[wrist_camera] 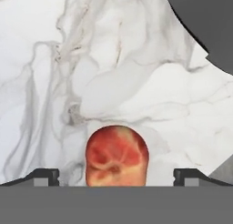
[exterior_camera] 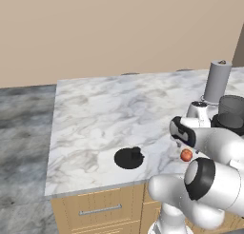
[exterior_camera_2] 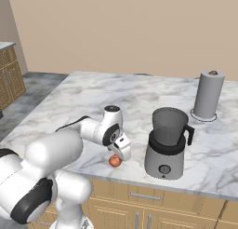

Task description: Open the blender lid, put the peach in the blender, close the lid, and start the blender.

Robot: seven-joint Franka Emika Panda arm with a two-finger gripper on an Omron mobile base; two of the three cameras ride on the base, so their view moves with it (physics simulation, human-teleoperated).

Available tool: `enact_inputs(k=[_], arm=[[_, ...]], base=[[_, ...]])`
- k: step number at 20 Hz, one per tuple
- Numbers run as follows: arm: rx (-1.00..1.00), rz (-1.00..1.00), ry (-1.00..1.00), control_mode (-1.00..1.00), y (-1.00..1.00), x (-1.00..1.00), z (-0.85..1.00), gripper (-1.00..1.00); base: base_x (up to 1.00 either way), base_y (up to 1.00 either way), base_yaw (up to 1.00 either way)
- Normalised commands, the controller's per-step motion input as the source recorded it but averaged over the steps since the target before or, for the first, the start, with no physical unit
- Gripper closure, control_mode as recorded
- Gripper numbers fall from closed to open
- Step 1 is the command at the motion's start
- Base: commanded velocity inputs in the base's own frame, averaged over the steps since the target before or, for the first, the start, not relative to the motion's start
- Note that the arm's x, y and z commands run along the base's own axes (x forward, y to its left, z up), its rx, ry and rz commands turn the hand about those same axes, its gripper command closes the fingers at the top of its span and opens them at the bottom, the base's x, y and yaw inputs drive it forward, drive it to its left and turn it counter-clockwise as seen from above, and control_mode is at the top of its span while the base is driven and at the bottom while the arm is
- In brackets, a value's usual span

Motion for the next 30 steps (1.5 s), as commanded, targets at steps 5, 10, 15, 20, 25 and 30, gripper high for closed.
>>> enact_inputs(k=[5,10,15,20,25,30], arm=[[0.00,0.00,0.01,-1.00,0.00,0.00,-0.44,-1.00],[0.00,0.00,0.00,-1.00,0.00,0.00,-0.29,-1.00],[0.00,0.00,0.00,-1.00,0.00,0.00,-0.15,-1.00],[0.00,0.00,0.00,-1.00,0.00,0.00,-0.19,1.00],[0.00,-0.01,-0.08,-1.00,0.00,-0.24,0.33,1.00],[-0.01,0.00,-0.15,-1.00,0.00,-0.33,0.99,1.00]], base=[[0.00,0.00,0.00],[0.00,0.00,0.00],[0.00,0.00,0.00],[0.00,0.00,0.00],[0.00,0.00,0.00],[0.00,0.00,0.00]])
